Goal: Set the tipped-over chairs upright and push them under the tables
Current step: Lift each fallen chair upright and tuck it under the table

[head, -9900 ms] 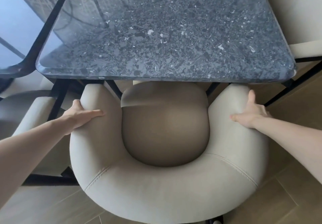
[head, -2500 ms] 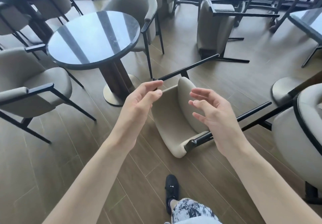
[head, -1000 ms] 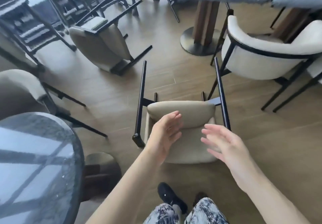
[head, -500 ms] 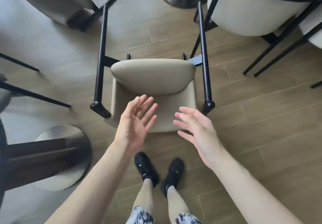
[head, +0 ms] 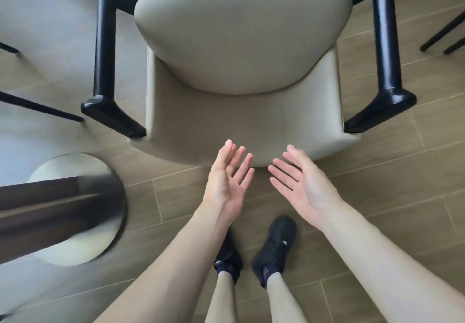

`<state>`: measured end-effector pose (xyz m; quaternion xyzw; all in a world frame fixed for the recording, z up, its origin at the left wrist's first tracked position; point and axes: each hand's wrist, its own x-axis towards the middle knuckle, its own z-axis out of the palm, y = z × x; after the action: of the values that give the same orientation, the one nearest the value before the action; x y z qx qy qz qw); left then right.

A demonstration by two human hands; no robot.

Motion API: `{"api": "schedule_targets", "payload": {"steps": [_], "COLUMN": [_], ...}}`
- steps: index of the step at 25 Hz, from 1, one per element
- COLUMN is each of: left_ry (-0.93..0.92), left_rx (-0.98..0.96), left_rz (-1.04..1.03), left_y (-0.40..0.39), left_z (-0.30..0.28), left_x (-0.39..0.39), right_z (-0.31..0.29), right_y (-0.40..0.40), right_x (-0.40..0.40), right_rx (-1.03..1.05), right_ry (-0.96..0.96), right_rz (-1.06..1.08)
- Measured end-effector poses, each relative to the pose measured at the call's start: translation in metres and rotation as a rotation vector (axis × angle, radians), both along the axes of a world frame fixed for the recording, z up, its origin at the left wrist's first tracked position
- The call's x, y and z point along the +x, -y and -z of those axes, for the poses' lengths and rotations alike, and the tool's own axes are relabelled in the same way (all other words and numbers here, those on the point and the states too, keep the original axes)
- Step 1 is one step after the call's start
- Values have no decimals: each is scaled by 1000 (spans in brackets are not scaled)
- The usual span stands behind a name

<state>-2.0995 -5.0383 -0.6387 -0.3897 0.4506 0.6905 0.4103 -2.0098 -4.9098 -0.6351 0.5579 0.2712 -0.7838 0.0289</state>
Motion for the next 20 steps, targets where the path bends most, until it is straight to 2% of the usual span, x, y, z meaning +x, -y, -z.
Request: {"api": "schedule_targets", "payload": {"steps": [7, 15, 20], "left_ry": [55, 59, 75], "left_rx": [-72, -237, -333], "left_rz": [69, 44, 20], "left_y": [23, 10, 5], "left_z": [157, 312, 380], "left_x": [4, 1, -11], "right_z": [154, 305, 370], "right_y": [29, 19, 19], "right_x": [-7, -25, -27], "right_rx": [-55, -173, -96], "right_ry": [80, 148, 238], "right_rz": [-118, 179, 165]}}
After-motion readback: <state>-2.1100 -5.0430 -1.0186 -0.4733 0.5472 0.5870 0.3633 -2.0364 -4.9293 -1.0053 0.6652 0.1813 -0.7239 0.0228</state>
